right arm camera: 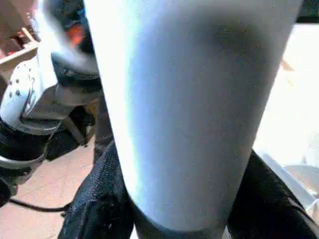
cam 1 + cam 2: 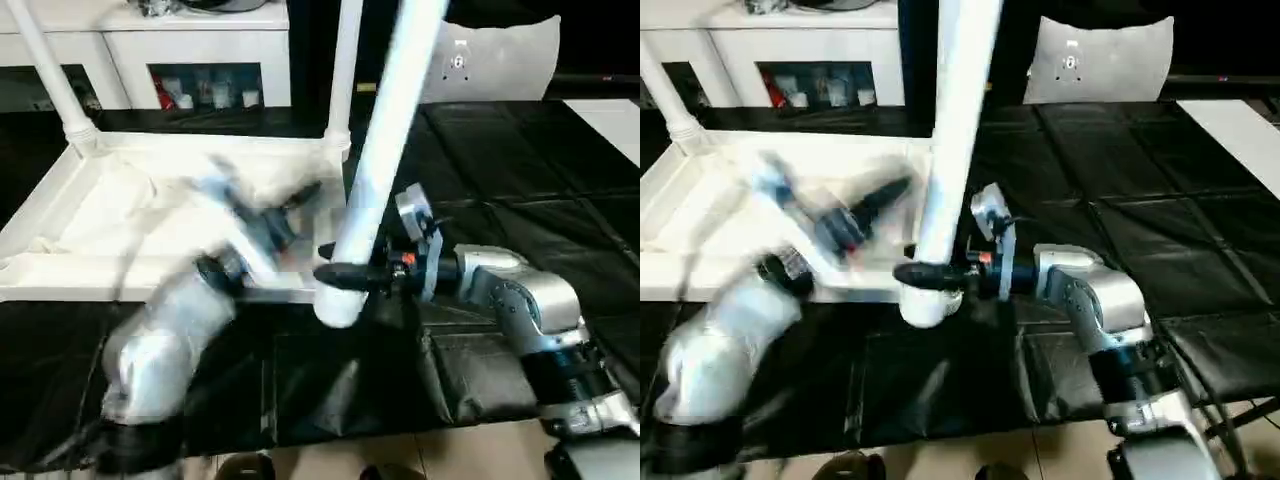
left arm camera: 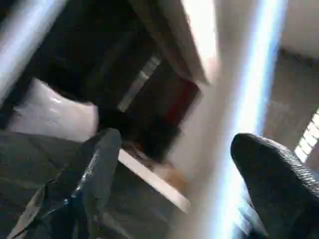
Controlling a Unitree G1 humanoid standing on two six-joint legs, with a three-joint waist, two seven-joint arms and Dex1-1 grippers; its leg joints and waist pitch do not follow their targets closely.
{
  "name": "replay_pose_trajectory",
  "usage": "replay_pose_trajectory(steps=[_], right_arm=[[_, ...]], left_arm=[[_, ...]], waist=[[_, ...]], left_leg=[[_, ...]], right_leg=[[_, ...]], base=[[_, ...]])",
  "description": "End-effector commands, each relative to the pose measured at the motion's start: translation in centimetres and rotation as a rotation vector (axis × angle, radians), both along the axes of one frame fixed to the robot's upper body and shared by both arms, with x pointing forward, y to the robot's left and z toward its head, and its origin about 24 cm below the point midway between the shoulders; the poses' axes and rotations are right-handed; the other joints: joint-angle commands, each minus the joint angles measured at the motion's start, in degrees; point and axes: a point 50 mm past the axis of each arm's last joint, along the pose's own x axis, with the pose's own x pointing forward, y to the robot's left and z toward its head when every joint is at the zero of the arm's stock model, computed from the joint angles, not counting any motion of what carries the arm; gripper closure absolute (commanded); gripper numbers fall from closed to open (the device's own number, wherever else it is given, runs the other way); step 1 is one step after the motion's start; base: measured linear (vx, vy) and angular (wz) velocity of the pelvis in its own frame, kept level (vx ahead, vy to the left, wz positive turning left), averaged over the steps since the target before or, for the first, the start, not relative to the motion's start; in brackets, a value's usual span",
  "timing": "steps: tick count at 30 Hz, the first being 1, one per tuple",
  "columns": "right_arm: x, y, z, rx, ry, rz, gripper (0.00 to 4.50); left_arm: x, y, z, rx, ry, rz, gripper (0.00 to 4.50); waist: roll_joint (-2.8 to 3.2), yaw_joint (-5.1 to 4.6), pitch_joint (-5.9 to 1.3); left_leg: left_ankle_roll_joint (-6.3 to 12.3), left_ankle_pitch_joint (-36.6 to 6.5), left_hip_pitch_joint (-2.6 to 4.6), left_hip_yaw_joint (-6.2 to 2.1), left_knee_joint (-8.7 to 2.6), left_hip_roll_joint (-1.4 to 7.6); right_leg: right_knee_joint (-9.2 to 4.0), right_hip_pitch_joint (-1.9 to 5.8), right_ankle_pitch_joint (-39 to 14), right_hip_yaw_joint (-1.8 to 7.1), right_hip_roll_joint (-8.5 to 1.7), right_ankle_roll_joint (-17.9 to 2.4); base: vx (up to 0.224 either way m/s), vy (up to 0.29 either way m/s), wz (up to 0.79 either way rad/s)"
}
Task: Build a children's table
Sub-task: Pick table leg
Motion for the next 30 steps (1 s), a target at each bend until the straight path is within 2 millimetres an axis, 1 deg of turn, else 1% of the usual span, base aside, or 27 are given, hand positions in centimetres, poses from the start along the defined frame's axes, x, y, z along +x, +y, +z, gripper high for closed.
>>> replay_pose_trajectory(steps=[1, 2, 3, 4, 5, 6, 7, 8, 10, 11, 12, 13, 14, 15, 16, 18, 19, 20, 22, 23, 24, 25, 26, 27, 28, 29, 30], right_arm=[[0.2, 0.0, 0.8, 0.014, -0.048, -0.038, 2.57], [0.2, 0.1, 0.8, 0.014, -0.046, -0.040, 2.57], [0.1, 0.3, 0.8, 0.006, -0.052, -0.046, 2.57], [0.1, 0.5, 0.8, -0.004, -0.062, -0.053, 2.57], [0.2, 0.8, 0.6, -0.019, -0.076, -0.068, 2.57], [0.3, 0.9, 0.5, -0.029, -0.086, -0.085, 2.57], [0.3, 0.9, 0.5, -0.029, -0.086, -0.085, 2.57], [0.3, 0.9, 0.5, -0.031, -0.088, -0.090, 2.58], [0.8, 0.8, 0.2, -0.051, -0.098, -0.144, 2.59], [0.8, 0.8, 0.2, -0.051, -0.098, -0.144, 2.59], [1.0, 0.8, 0.1, -0.054, -0.106, -0.182, 2.59], [1.2, 0.8, 0.0, -0.056, -0.111, -0.201, 2.59], [1.3, 0.9, 0.1, -0.055, -0.116, -0.215, 2.59], [1.5, 0.8, 0.1, -0.051, -0.116, -0.252, 2.59], [1.5, 0.8, 0.1, -0.051, -0.116, -0.252, 2.59], [1.9, 0.6, 0.3, -0.048, -0.122, -0.317, 2.59], [2.2, 0.1, 0.3, -0.045, -0.111, -0.375, 2.59], [2.2, 0.1, 0.3, -0.045, -0.111, -0.375, 2.59], [2.5, -0.7, 0.4, -0.040, -0.094, -0.453, 2.59], [2.5, -0.7, 0.4, -0.039, -0.092, -0.459, 2.59], [2.5, -1.2, 0.4, -0.049, -0.087, -0.492, 2.59], [2.5, -1.2, 0.4, -0.049, -0.087, -0.492, 2.59], [2.5, -1.2, 0.4, -0.049, -0.087, -0.492, 2.59], [2.3, -2.2, 0.3, -0.088, -0.128, -0.579, 2.59], [2.2, -2.6, 0.2, -0.118, -0.115, -0.655, 2.59], [2.1, -2.8, 0.2, -0.136, -0.107, -0.688, 2.59], [2.0, -2.9, 0.2, -0.158, -0.098, -0.705, 2.59]], left_arm=[[0.3, 0.0, -0.5, 0.075, 0.037, 0.027, 0.28], [0.4, -0.1, -0.7, 0.129, 0.042, 0.033, 0.28], [0.5, -0.6, -1.2, 0.247, 0.042, 0.023, 0.28], [0.4, -1.1, -1.4, 0.334, 0.038, 0.010, 0.28], [0.2, -1.9, -1.3, 0.393, 0.013, -0.021, 0.28], [-0.2, -2.5, -0.9, 0.397, -0.020, -0.057, 0.28], [-0.2, -2.5, -0.9, 0.397, -0.020, -0.057, 0.28], [-0.3, -2.7, -0.7, 0.394, -0.025, -0.065, 0.28], [-0.9, -3.7, 0.1, 0.414, -0.080, -0.112, 0.28], [-0.9, -3.7, 0.1, 0.414, -0.080, -0.112, 0.28], [-1.2, -4.2, 0.5, 0.437, -0.111, -0.128, 0.28], [-1.3, -4.4, 0.7, 0.451, -0.128, -0.135, 0.28], [-1.4, -4.5, 0.8, 0.465, -0.142, -0.136, 0.28], [-1.0, -4.4, 0.8, 0.495, -0.145, -0.107, 0.28], [-1.0, -4.4, 0.8, 0.495, -0.145, -0.107, 0.28], [-0.4, -3.7, 0.4, 0.532, -0.134, -0.052, 0.28], [0.3, -2.8, 0.0, 0.566, -0.119, -0.003, 0.28], [0.3, -2.8, 0.0, 0.566, -0.119, -0.003, 0.28], [1.2, -1.1, -0.6, 0.616, -0.097, 0.057, 0.28], [1.2, -0.9, -0.7, 0.621, -0.095, 0.062, 0.28], [1.8, 0.3, -1.2, 0.680, -0.094, 0.080, 0.28], [1.8, 0.3, -1.2, 0.680, -0.094, 0.080, 0.28], [1.8, 0.3, -1.2, 0.680, -0.094, 0.080, 0.28], [2.4, 2.6, -2.5, 0.834, -0.107, 0.027, 0.28], [2.4, 3.0, -3.4, 0.910, -0.131, -0.080, 0.28], [2.3, 3.2, -3.9, 0.946, -0.140, -0.137, 0.28], [2.2, 3.3, -4.3, 0.980, -0.146, -0.186, 0.28]], waist=[[0.16, 0.25, -4.47], [0.19, 0.24, -4.52], [0.29, 0.32, -4.45], [0.38, 0.37, -4.47], [0.54, 0.41, -4.46], [0.56, 0.56, -4.45], [0.59, 0.70, -4.50], [0.47, 0.77, -4.52], [0.55, 0.83, -4.59], [0.55, 0.81, -4.66], [0.54, 0.78, -4.63], [0.81, 0.83, -4.45], [0.69, 0.74, -4.46], [0.59, 0.63, -4.37], [0.69, 0.65, -4.31], [0.70, 0.61, -4.33], [0.73, 0.60, -4.28], [0.75, 0.64, -4.28], [0.79, 0.60, -4.33], [0.89, 0.65, -4.32], [0.93, 0.55, -4.37], [1.06, 0.59, -4.38], [0.98, 0.46, -4.43], [1.26, 0.81, -4.46], [1.23, 0.67, -4.39], [1.42, 0.80, -4.31], [1.50, 0.66, -4.62]], left_leg=[[-0.18, -13.85, 1.67, -1.57, -3.73, 2.43], [-0.23, -13.94, 1.80, -1.64, -3.78, 2.47], [-0.30, -14.31, 1.97, -1.70, -3.89, 2.60], [-0.39, -14.42, 2.07, -1.73, -3.93, 2.67], [-0.70, -14.38, 2.10, -1.74, -4.00, 2.69], [-1.07, -14.24, 2.12, -1.74, -4.01, 2.75], [-1.39, -14.17, 2.13, -1.66, -3.94, 2.76], [-1.54, -13.79, 2.00, -1.64, -3.94, 2.67], [-1.52, -13.34, 1.92, -1.64, -3.92, 2.65], [-1.43, -13.14, 1.88, -1.64, -3.87, 2.58], [-1.32, -13.15, 1.89, -1.59, -3.86, 2.52], [-1.28, -13.49, 1.90, -1.62, -3.93, 2.52], [-1.48, -14.27, 1.98, -1.62, -3.99, 2.55], [-1.51, -14.56, 1.89, -1.64, -4.04, 2.55], [-1.55, -14.65, 1.95, -1.68, -4.08, 2.58], [-1.80, -15.03, 1.98, -1.66, -4.05, 2.51], [-1.98, -15.11, 1.98, -1.68, -4.09, 2.48], [-1.97, -14.99, 1.97, -1.76, -4.12, 2.40], [-2.36, -15.40, 2.12, -1.67, -4.14, 2.40], [-2.48, -15.24, 2.04, -1.69, -4.14, 2.28], [-2.66, -15.49, 2.05, -1.71, -4.21, 2.32], [-2.70, -15.53, 2.17, -1.71, -4.18, 2.17], [-2.78, -15.29, 2.07, -1.75, -4.25, 2.18], [-2.65, -14.50, 2.25, -1.75, -4.24, 2.08], [-2.51, -14.18, 2.05, -1.75, -4.30, 1.88], [-2.70, -13.76, 2.30, -1.77, -4.45, 1.82], [-3.39, -13.05, 2.39, -1.82, -4.57, 1.97]], right_leg=[[-4.60, 2.41, -14.84, 2.20, -3.91, -10.37], [-4.64, 2.30, -15.70, 2.19, -3.85, -9.59], [-4.78, 2.11, -16.64, 2.24, -3.87, -8.92], [-4.75, 1.97, -16.84, 2.25, -3.82, -8.55], [-4.63, 1.86, -16.58, 2.29, -3.82, -8.27], [-4.70, 1.85, -16.16, 2.32, -3.95, -8.55], [-4.59, 1.88, -15.62, 2.35, -4.06, -8.90], [-4.42, 2.11, -14.06, 2.33, -4.01, -9.58], [-4.25, 2.14, -12.43, 2.29, -3.98, -10.05], [-4.11, 2.21, -11.73, 2.27, -3.95, -10.24], [-4.13, 2.19, -11.53, 2.26, -3.89, -10.35], [-4.18, 2.02, -11.74, 2.28, -3.89, -10.38], [-4.32, 2.07, -12.56, 2.24, -3.91, -10.24], [-4.32, 2.12, -12.93, 2.27, -3.92, -10.17], [-4.43, 2.03, -13.31, 2.28, -3.93, -10.04], [-4.46, 2.03, -14.15, 2.29, -3.94, -9.84], [-4.52, 1.97, -14.56, 2.29, -3.95, -9.59], [-4.58, 1.93, -14.85, 2.27, -3.92, -9.29], [-4.55, 1.81, -15.13, 2.30, -3.92, -9.13], [-4.57, 1.82, -14.91, 2.29, -3.83, -8.80], [-4.42, 1.86, -14.59, 2.28, -3.78, -8.77], [-4.55, 1.75, -14.36, 2.26, -3.66, -8.26], [-4.29, 1.92, -13.66, 2.28, -3.64, -8.30], [-4.58, 1.66, -13.93, 2.31, -3.72, -7.47], [-4.65, 1.75, -13.85, 2.35, -3.64, -7.15], [-4.90, 1.48, -13.93, 2.42, -3.55, -6.44], [-4.17, 1.70, -12.25, 2.37, -3.59, -7.09]], base=[[0.000, 0.000, 0.00], [0.000, 0.000, 0.00], [0.000, 0.000, 0.00], [0.000, 0.000, 0.00], [0.000, 0.000, 0.00], [0.000, 0.000, 0.00], [0.000, 0.000, 0.00], [0.000, 0.000, 0.00], [0.000, 0.000, 0.00], [0.000, 0.000, 0.00], [0.000, 0.000, 0.00], [0.000, 0.000, 0.00], [0.000, 0.000, 0.00], [0.000, 0.000, 0.00], [0.000, 0.000, 0.00], [0.000, 0.000, 0.00], [0.000, 0.000, 0.00], [0.000, 0.000, 0.00], [0.000, 0.000, 0.00], [0.000, 0.000, 0.00], [0.000, 0.000, 0.00], [0.000, 0.000, 0.00], [0.000, 0.000, 0.00], [0.000, 0.000, 0.00], [0.000, 0.000, 0.00], [0.000, 0.000, 0.00], [0.000, 0.000, 0.00]])
